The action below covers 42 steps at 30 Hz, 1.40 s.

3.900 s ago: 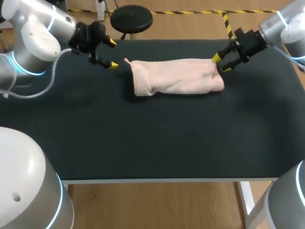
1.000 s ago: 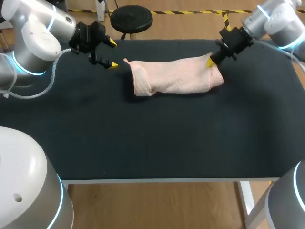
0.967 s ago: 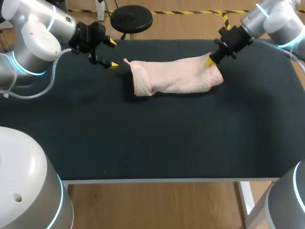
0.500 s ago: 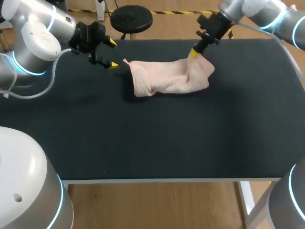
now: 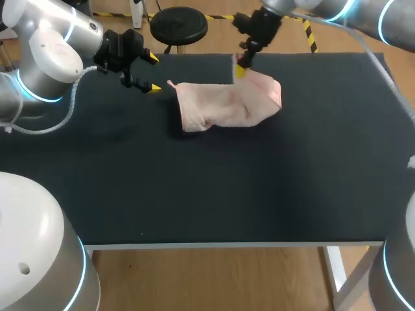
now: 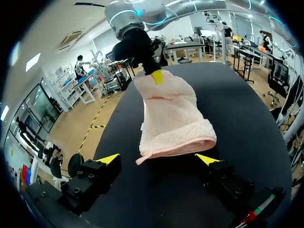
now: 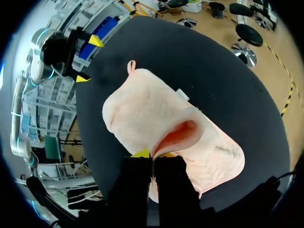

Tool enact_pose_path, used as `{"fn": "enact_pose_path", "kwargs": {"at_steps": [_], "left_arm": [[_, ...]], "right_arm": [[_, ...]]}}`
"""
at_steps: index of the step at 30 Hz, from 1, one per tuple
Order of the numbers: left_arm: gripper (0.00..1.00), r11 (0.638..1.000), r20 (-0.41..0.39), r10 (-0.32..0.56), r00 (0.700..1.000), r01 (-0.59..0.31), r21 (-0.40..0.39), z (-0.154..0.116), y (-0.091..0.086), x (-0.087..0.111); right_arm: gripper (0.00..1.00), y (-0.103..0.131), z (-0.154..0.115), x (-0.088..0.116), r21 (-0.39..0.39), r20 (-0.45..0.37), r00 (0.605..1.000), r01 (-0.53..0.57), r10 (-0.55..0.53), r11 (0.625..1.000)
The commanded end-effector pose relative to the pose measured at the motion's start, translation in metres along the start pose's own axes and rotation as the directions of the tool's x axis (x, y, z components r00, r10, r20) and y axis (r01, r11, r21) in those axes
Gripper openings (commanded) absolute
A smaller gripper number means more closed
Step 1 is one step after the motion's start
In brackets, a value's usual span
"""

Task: Fold the towel

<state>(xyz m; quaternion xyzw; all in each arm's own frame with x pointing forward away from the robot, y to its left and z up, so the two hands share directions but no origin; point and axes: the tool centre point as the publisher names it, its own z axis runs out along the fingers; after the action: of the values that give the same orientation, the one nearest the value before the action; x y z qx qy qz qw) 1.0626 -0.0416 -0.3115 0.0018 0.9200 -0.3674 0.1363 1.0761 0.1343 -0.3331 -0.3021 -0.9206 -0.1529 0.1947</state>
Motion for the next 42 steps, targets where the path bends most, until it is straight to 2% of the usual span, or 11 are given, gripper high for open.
{"fn": "enact_pose_path", "kwargs": {"at_steps": [1, 5, 9, 11, 15, 18, 21, 23, 31, 35, 42], "left_arm": [[1.0, 1.0, 0.001, 0.002, 1.0, -0.002, 0.002, 0.0, 0.001, 0.001], [1.0, 1.0, 0.001, 0.002, 1.0, -0.002, 0.002, 0.0, 0.001, 0.001], [1.0, 1.0, 0.001, 0.002, 1.0, -0.002, 0.002, 0.0, 0.001, 0.001], [1.0, 1.0, 0.001, 0.002, 1.0, -0.002, 0.002, 0.0, 0.001, 0.001], [1.0, 1.0, 0.001, 0.002, 1.0, -0.002, 0.002, 0.0, 0.001, 0.001], [1.0, 1.0, 0.001, 0.002, 1.0, -0.002, 0.002, 0.0, 0.001, 0.001], [1.0, 1.0, 0.001, 0.002, 1.0, -0.002, 0.002, 0.0, 0.001, 0.001], [1.0, 1.0, 0.001, 0.002, 1.0, -0.002, 0.002, 0.0, 0.001, 0.001], [1.0, 1.0, 0.001, 0.002, 1.0, -0.002, 0.002, 0.0, 0.001, 0.001], [1.0, 1.0, 0.001, 0.002, 1.0, -0.002, 0.002, 0.0, 0.001, 0.001], [1.0, 1.0, 0.001, 0.002, 1.0, -0.002, 0.002, 0.0, 0.001, 0.001]], "right_arm": [[0.0, 0.016, 0.006, 0.017, 0.058, 0.231, 0.972, 0.039, -0.051, 0.998], [0.0, 0.017, 0.008, 0.019, 0.032, 0.237, 0.971, 0.038, -0.044, 0.999], [0.0, 0.006, -0.007, 0.003, -0.053, 0.18, 0.983, -0.017, 0.027, 0.998], [0.0, 0.002, -0.011, -0.004, -0.061, 0.166, 0.985, -0.038, 0.048, 0.997], [0.0, 0.004, -0.012, -0.009, -0.019, 0.259, 0.966, -0.014, 0.019, 1.0], [0.0, 0.017, 0.002, -0.005, 0.057, 0.396, 0.915, 0.056, -0.074, 0.997], [0.0, 0.025, 0.021, 0.007, 0.166, 0.476, 0.856, 0.14, -0.204, 0.976], [0.0, 0.029, 0.034, 0.019, 0.23, 0.534, 0.791, 0.203, -0.298, 0.952], [0.0, 0.032, 0.065, 0.065, 0.351, 0.56, 0.652, 0.371, -0.51, 0.86], [0.0, 0.03, 0.069, 0.083, 0.365, 0.557, 0.613, 0.425, -0.56, 0.828], [0.0, 0.037, 0.082, 0.09, 0.372, 0.539, 0.614, 0.441, -0.577, 0.817]]}}
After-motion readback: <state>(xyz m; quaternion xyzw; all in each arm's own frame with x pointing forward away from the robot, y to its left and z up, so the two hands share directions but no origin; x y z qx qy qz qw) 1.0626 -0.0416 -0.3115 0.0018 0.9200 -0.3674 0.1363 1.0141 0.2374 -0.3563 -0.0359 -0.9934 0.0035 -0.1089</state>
